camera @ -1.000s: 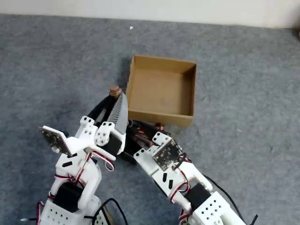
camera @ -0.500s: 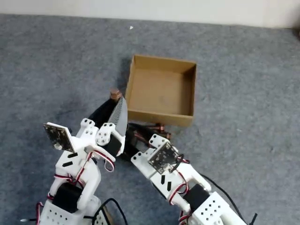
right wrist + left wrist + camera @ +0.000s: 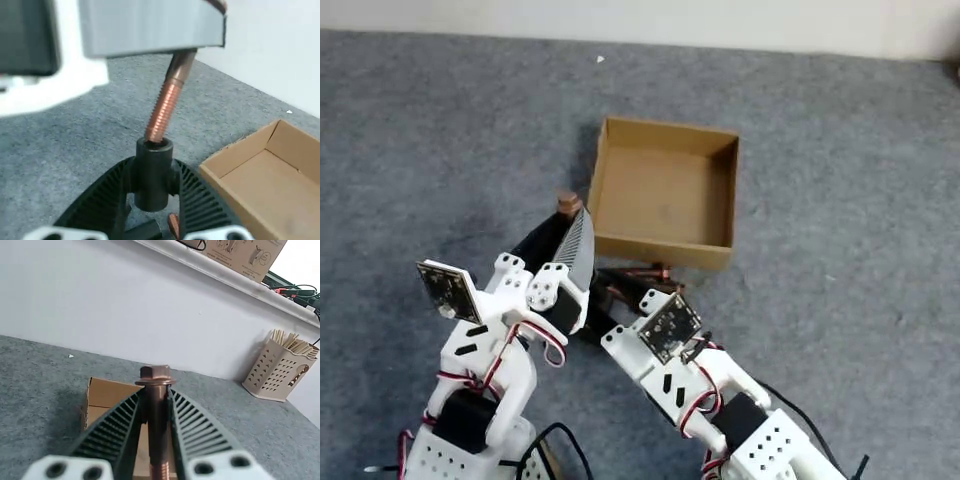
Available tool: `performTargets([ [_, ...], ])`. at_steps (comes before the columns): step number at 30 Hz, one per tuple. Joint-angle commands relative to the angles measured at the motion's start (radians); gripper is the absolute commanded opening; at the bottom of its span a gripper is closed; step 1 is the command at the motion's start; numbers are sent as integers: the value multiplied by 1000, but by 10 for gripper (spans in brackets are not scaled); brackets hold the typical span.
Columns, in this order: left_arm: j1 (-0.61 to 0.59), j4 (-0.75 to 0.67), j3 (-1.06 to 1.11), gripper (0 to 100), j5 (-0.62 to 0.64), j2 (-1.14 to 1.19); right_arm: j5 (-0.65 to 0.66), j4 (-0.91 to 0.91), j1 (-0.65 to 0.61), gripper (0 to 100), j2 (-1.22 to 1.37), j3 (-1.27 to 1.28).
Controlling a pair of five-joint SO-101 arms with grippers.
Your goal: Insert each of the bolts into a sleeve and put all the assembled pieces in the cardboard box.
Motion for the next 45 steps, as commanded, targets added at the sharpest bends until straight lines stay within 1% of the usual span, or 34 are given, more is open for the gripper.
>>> performTargets([
  [1,24,3,-4,5,-11,-13,-35,2,19,5,-18,-35],
  [6,21,-5,15,5,-11,-13,-32,5,21,5,-18,-35],
  [13,22,8,33,5,-12,-13,-37,87,35,5,-18,-101],
  [15,28,57,22,5,-12,-13,-41,91,50,5,-18,-111],
  [19,81,172,-41,5,-12,-13,-41,93,61,5,-18,-110],
  [22,87,213,-62,5,-14,-13,-41,93,61,5,-18,-111],
  [39,82,207,-62,5,-15,-13,-34,94,56,5,-18,-110],
  [43,81,147,-42,5,-15,-13,-21,94,56,5,-18,-111],
  [45,81,115,-19,5,-15,-13,31,94,54,5,-18,-108],
])
